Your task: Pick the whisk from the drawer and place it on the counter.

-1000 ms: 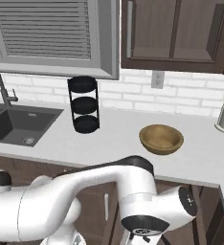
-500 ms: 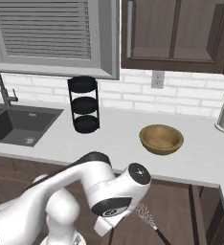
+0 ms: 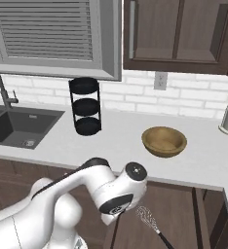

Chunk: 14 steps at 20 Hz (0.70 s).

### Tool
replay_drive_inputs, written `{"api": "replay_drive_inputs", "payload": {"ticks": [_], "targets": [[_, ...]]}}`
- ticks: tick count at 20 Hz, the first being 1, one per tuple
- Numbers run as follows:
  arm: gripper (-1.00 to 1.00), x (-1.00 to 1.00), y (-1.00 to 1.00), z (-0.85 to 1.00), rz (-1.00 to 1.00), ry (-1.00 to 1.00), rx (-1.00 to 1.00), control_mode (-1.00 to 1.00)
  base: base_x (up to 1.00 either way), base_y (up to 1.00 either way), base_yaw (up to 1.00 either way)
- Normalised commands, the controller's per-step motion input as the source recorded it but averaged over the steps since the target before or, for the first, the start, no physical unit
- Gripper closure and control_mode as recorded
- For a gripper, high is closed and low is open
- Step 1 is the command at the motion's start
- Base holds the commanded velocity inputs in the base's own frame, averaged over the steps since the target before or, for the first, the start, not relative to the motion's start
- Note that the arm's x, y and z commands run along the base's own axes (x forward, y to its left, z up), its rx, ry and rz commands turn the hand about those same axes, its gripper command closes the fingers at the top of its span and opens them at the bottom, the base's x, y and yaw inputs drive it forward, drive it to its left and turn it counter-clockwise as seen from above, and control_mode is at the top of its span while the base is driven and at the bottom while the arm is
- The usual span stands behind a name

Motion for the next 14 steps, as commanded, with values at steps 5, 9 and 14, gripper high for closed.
{"api": "replay_drive_inputs", "payload": {"ticks": [5, 9, 14], "targets": [[-1.0, 0.26, -0.83, -0.18, -0.08, 0.12, -0.06, -1.0, 0.0, 0.0, 0.0], [-1.0, 0.0, -0.97, -0.33, -0.1, 0.12, -0.06, -1.0, 0.0, 0.0, 0.0], [-1.0, -0.44, -0.5, -0.27, -0.04, 0.01, 0.0, -1.0, 0.0, 0.0, 0.0]]}}
